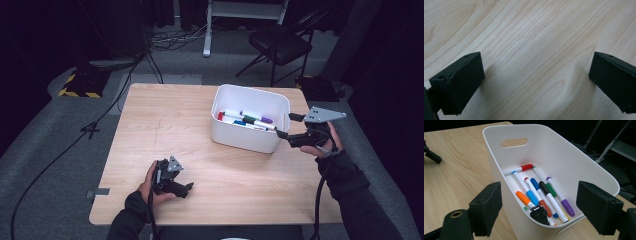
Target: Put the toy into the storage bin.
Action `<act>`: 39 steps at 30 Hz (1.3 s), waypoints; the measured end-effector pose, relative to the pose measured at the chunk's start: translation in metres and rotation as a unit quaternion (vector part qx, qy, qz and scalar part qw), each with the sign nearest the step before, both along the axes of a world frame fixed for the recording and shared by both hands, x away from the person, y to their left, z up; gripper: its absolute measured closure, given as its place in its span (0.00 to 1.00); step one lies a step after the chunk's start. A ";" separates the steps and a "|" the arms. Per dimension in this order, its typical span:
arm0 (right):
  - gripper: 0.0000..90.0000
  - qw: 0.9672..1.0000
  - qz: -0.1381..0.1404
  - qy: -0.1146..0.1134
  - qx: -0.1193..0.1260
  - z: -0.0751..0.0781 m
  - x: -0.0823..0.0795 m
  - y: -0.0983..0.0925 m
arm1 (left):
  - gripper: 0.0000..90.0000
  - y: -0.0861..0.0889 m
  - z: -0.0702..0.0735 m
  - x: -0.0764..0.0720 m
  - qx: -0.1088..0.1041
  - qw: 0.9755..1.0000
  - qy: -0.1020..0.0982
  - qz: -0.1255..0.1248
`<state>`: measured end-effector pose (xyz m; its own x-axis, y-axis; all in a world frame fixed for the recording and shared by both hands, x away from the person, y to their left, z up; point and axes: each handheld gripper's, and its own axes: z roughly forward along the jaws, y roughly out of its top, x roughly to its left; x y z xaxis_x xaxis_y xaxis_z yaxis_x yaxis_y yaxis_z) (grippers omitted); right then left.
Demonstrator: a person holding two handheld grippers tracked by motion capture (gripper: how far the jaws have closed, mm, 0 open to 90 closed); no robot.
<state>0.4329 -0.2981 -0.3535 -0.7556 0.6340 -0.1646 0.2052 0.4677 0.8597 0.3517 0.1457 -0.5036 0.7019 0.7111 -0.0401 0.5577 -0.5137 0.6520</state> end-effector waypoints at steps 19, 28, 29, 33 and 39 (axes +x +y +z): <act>0.24 1.000 0.010 -0.017 -0.019 -0.026 -0.032 -0.008 | 0.00 0.000 0.000 0.000 0.002 1.000 -0.002 -0.001; 0.24 1.000 0.010 -0.012 -0.024 -0.037 -0.043 -0.012 | 0.00 0.000 0.000 0.000 0.003 1.000 -0.004 0.000; 0.24 0.999 0.011 -0.016 -0.027 -0.039 -0.043 -0.012 | 0.00 0.000 0.000 0.000 0.001 1.000 0.000 0.000; 0.24 0.999 0.012 -0.015 -0.029 -0.045 -0.046 -0.015 | 0.00 0.000 0.000 0.000 0.001 1.000 -0.001 -0.001; 0.24 0.999 0.014 -0.005 -0.036 -0.056 -0.049 -0.019 | 0.00 0.000 0.000 0.000 0.002 1.000 -0.002 -0.001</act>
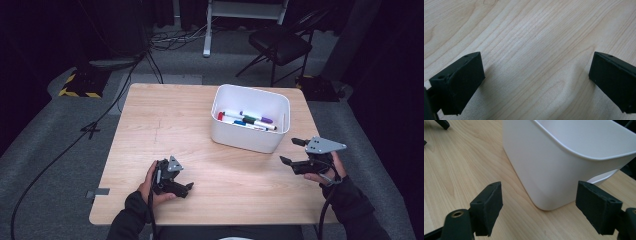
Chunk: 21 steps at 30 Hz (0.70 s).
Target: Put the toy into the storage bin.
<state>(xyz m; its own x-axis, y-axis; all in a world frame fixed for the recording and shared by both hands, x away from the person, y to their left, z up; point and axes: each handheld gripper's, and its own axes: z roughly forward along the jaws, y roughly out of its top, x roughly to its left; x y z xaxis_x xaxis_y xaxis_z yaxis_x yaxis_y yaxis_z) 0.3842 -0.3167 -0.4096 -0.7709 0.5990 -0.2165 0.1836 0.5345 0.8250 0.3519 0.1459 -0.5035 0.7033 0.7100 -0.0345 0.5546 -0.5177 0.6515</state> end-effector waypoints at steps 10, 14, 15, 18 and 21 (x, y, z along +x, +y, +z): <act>0.24 1.000 -0.004 0.013 -0.020 -0.016 -0.004 -0.003 | 0.00 0.000 0.000 0.000 0.000 1.000 0.000 0.000; 0.24 1.000 -0.004 0.017 -0.024 -0.022 -0.005 -0.005 | 0.00 0.000 0.000 0.000 0.003 1.000 -0.004 0.000; 0.24 0.999 -0.005 0.016 -0.028 -0.024 -0.006 -0.005 | 0.00 0.000 0.000 0.000 0.001 1.000 -0.003 0.000; 0.24 0.999 -0.010 0.022 -0.035 -0.031 -0.007 -0.007 | 0.00 0.000 0.000 0.000 0.002 1.000 -0.003 0.001; 0.24 0.999 -0.009 0.025 -0.040 -0.036 -0.008 -0.009 | 0.00 0.000 0.000 0.000 0.003 1.000 -0.004 0.000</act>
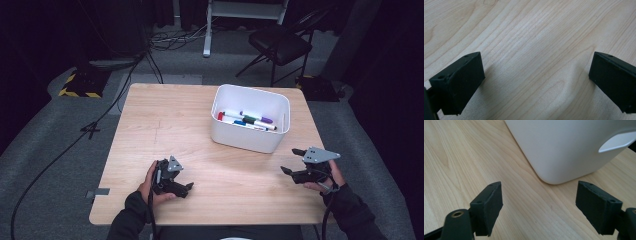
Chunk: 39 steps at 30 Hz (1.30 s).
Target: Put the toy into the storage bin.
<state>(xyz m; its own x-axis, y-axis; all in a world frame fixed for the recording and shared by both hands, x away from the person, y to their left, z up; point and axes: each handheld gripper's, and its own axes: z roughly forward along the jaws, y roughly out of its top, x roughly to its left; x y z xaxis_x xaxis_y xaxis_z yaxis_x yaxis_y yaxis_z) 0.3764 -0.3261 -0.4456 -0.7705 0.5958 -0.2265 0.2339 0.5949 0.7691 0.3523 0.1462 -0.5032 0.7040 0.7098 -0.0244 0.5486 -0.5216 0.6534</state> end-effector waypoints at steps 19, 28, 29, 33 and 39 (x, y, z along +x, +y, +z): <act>0.24 0.999 -0.002 0.034 -0.011 -0.027 -0.013 -0.021 | 0.00 0.000 0.000 0.000 0.000 1.000 0.000 0.001; 0.24 0.998 -0.019 0.053 0.006 -0.039 -0.017 -0.034 | 0.00 0.000 0.000 0.000 0.002 1.000 -0.002 -0.001; 0.24 0.998 -0.019 0.057 0.008 -0.040 -0.018 -0.038 | 0.00 0.000 0.000 0.000 0.002 1.000 -0.002 0.000; 0.23 0.997 -0.030 0.067 0.024 -0.047 -0.021 -0.047 | 0.00 0.000 0.000 0.000 0.003 1.000 -0.002 -0.001; 0.23 0.994 -0.049 0.083 0.045 -0.053 -0.027 -0.061 | 0.00 0.000 0.000 0.000 0.003 1.000 -0.002 -0.001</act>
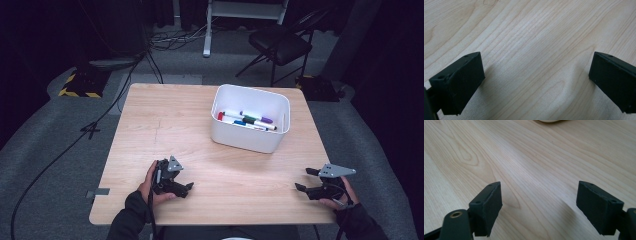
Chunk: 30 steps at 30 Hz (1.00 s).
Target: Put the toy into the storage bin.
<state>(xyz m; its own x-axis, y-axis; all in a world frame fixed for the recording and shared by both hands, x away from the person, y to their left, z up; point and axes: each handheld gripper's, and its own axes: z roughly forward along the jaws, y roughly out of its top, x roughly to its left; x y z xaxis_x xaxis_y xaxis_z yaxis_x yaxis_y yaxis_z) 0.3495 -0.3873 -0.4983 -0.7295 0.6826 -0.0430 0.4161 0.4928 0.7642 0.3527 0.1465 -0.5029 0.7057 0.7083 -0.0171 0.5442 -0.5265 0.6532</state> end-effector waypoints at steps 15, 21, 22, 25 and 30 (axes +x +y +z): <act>0.23 0.999 -0.042 0.023 0.005 -0.005 -0.009 -0.018 | 0.00 0.000 0.000 0.000 0.000 1.000 0.000 0.000; 0.23 0.999 -0.042 0.023 0.005 -0.005 -0.009 -0.018 | 0.00 0.000 0.000 0.000 0.000 1.000 0.000 0.000; 0.23 0.999 -0.042 0.023 0.005 -0.005 -0.009 -0.018 | 0.00 0.000 0.000 0.000 0.000 1.000 0.000 0.000; 0.23 0.999 -0.042 0.023 0.005 -0.005 -0.009 -0.018 | 0.00 0.000 0.000 0.000 0.000 1.000 0.000 0.000; 0.23 0.999 -0.044 0.023 0.006 -0.005 -0.008 -0.017 | 0.00 0.000 0.000 0.000 -0.001 1.000 0.001 -0.001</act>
<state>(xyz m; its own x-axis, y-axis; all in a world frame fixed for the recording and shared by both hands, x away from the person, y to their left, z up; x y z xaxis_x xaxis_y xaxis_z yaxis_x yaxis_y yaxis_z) 0.3413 -0.4045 -0.5029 -0.6673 0.7448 -0.0011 0.4930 0.4428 0.7489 0.3526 0.1465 -0.5030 0.7064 0.7075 -0.0196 0.5450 -0.5260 0.6529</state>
